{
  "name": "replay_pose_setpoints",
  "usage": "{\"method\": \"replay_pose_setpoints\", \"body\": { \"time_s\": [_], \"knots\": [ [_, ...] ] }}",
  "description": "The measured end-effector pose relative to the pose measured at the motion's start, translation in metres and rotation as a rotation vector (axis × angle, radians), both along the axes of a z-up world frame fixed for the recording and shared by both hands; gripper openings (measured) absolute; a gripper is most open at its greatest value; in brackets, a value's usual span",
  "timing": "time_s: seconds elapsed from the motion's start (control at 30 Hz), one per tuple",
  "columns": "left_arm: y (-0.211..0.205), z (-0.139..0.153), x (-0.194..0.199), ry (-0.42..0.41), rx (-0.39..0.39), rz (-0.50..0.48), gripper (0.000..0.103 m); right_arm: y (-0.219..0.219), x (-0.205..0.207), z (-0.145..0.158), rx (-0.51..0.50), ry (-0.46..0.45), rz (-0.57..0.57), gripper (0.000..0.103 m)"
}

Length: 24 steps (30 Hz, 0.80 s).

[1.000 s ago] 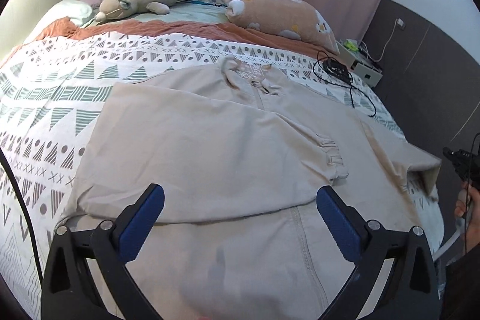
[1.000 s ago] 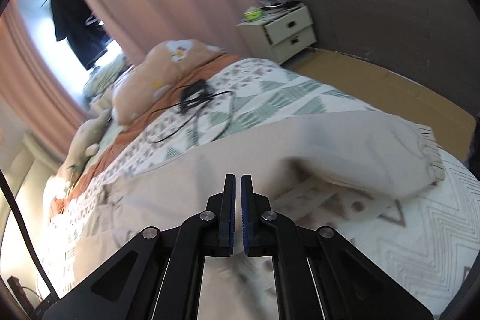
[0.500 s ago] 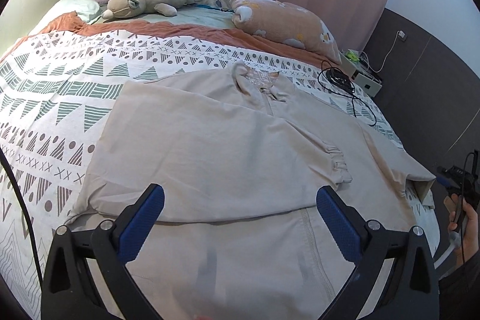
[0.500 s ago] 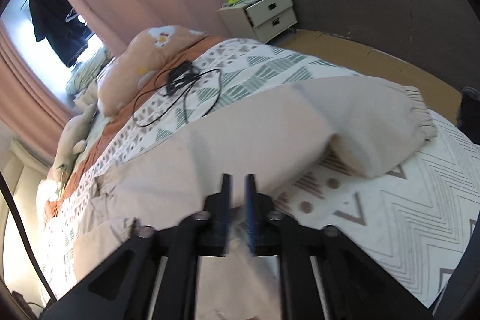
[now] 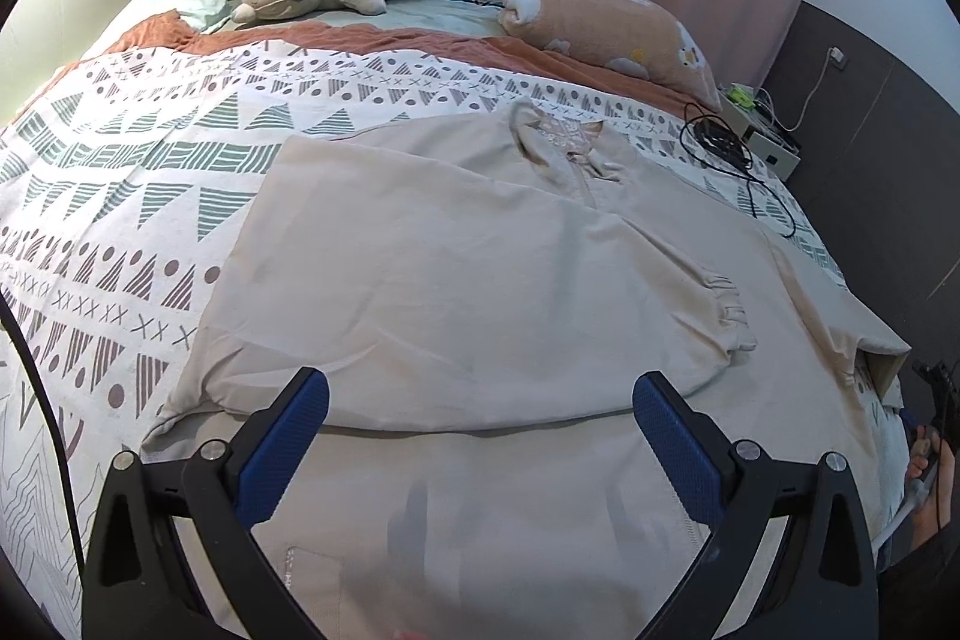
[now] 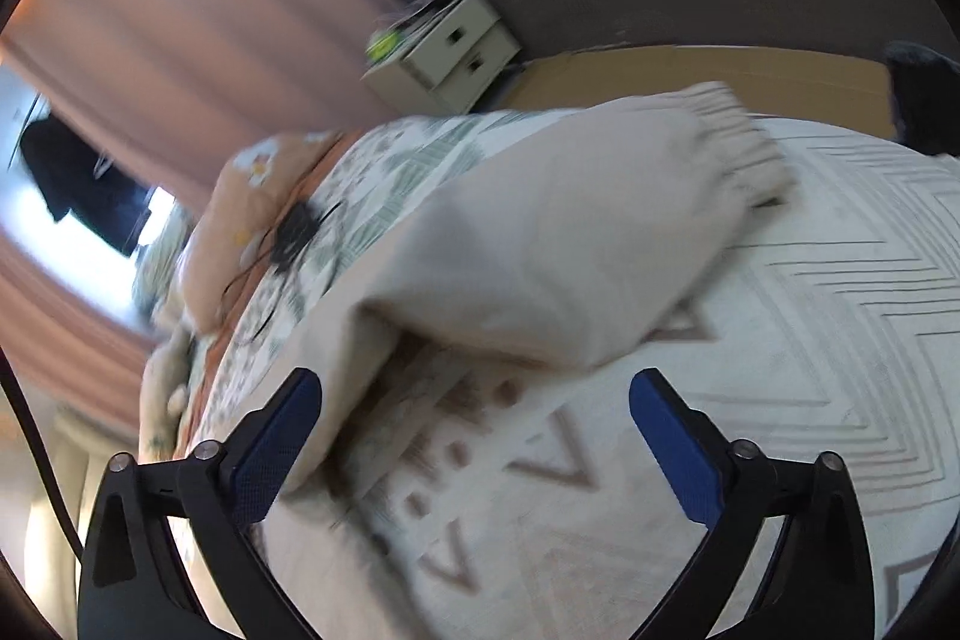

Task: Fold large clothes
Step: 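Lift the held sleeve with the right gripper toward the jacket center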

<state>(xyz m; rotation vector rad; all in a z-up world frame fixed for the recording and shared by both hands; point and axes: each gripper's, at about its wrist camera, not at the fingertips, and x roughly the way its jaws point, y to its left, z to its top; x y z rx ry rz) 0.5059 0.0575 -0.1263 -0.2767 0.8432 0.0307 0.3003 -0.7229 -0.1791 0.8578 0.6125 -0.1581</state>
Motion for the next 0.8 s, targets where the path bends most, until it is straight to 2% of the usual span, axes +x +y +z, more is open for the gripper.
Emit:
{"method": "replay_pose_setpoints", "body": {
  "time_s": [0.03,0.17,0.33,0.5,0.53,0.57,0.6,0.67,0.8],
  "knots": [
    [0.002,-0.001,0.0,-0.002,0.009,0.008,0.103,-0.007,0.002,-0.007,0.013,0.015,-0.007,0.071],
    [0.005,-0.002,-0.001,-0.007,0.055,0.025,0.103,-0.022,0.013,-0.029,0.026,0.073,-0.025,0.048],
    [0.011,-0.003,0.0,-0.008,0.091,0.045,0.103,-0.036,0.023,-0.039,0.039,0.086,-0.06,0.047],
    [0.016,0.001,0.0,-0.022,0.111,0.061,0.103,-0.035,0.042,-0.034,-0.011,0.095,-0.079,0.047],
    [0.017,0.002,0.0,-0.026,0.112,0.062,0.103,-0.035,0.044,-0.033,-0.021,0.098,-0.096,0.039],
    [0.018,0.003,0.0,-0.03,0.109,0.064,0.103,-0.033,0.047,-0.035,-0.038,0.113,-0.11,0.015],
    [0.019,0.004,0.0,-0.033,0.104,0.067,0.103,-0.032,0.05,-0.036,-0.048,0.13,-0.12,0.009],
    [0.02,0.007,-0.002,-0.04,0.088,0.061,0.103,-0.029,0.052,-0.032,-0.058,0.114,-0.125,0.001],
    [0.02,0.017,-0.007,-0.074,0.084,0.05,0.103,-0.012,0.047,0.002,-0.135,0.043,-0.104,0.0]
  ]
}}
